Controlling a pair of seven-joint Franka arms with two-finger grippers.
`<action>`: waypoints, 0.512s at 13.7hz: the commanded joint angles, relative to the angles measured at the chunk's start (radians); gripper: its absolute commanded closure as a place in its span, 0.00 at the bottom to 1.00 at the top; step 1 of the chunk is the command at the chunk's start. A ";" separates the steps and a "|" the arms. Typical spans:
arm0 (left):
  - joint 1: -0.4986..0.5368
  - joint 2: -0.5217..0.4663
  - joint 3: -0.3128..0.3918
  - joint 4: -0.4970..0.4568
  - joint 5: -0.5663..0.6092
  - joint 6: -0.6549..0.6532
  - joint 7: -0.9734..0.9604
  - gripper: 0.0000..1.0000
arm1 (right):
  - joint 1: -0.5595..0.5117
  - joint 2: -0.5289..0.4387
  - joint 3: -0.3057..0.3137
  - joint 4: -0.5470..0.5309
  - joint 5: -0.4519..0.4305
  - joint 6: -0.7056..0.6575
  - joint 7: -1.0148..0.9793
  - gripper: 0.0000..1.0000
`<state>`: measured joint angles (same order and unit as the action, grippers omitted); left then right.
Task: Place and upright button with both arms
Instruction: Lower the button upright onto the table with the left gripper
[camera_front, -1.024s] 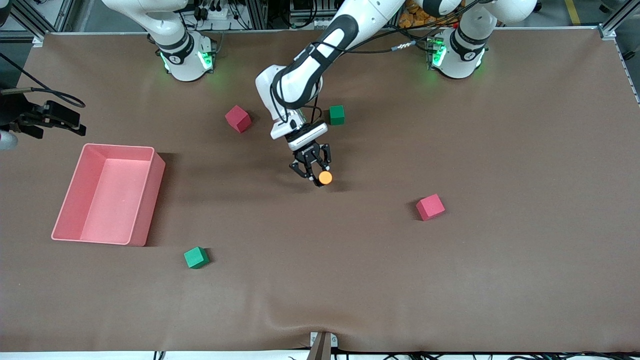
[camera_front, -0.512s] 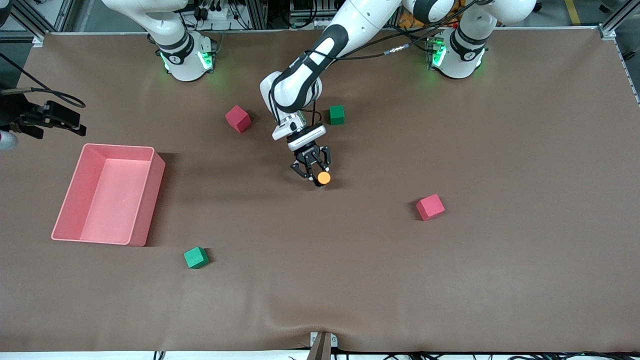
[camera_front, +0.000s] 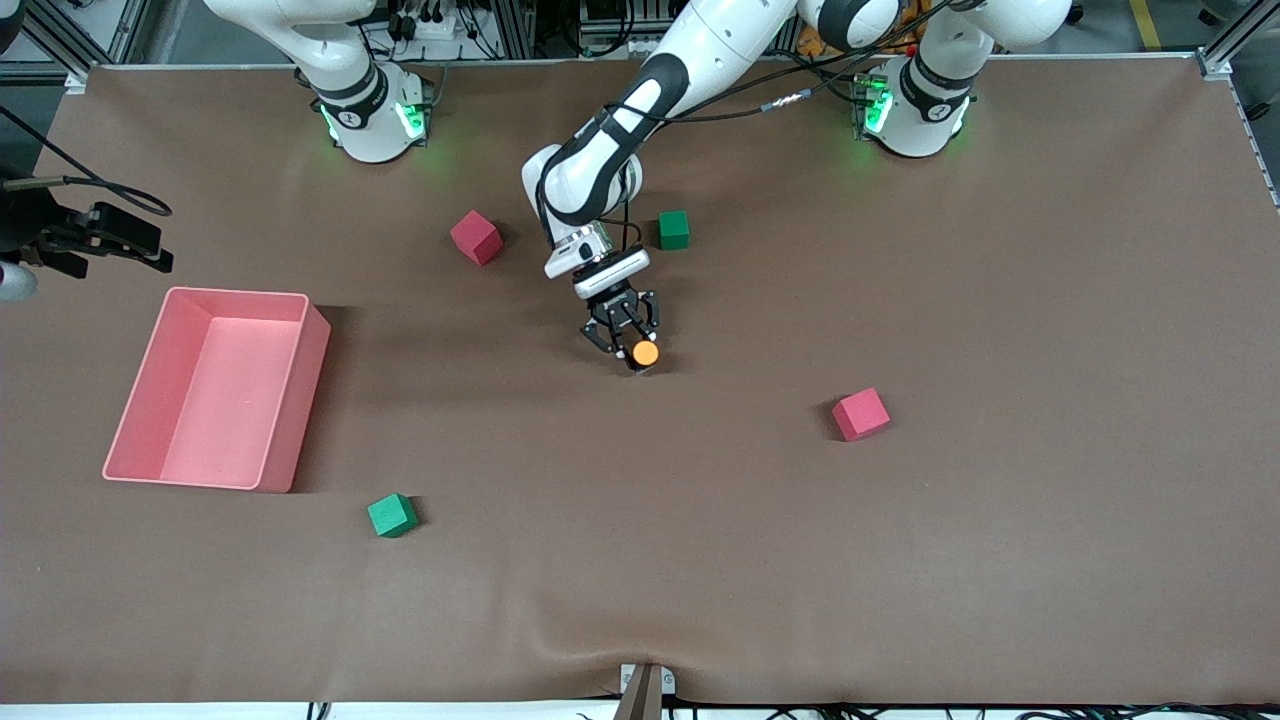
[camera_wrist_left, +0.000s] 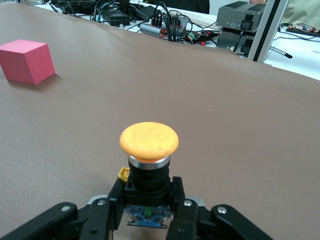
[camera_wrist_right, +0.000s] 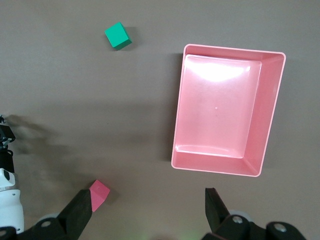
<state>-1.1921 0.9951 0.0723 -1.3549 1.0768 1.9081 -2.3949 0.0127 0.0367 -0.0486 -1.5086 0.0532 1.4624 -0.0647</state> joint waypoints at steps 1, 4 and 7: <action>-0.015 0.026 0.009 0.040 0.029 -0.017 -0.027 1.00 | -0.007 0.005 0.006 0.010 0.007 -0.002 0.003 0.00; -0.021 0.040 0.009 0.040 0.040 -0.024 -0.035 1.00 | -0.005 0.005 0.006 0.010 0.007 0.000 0.003 0.00; -0.023 0.057 0.009 0.040 0.049 -0.024 -0.035 1.00 | -0.005 0.005 0.006 0.010 0.007 -0.002 0.003 0.00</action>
<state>-1.2027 1.0177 0.0722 -1.3474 1.0929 1.9048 -2.4025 0.0128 0.0368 -0.0484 -1.5086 0.0532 1.4624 -0.0646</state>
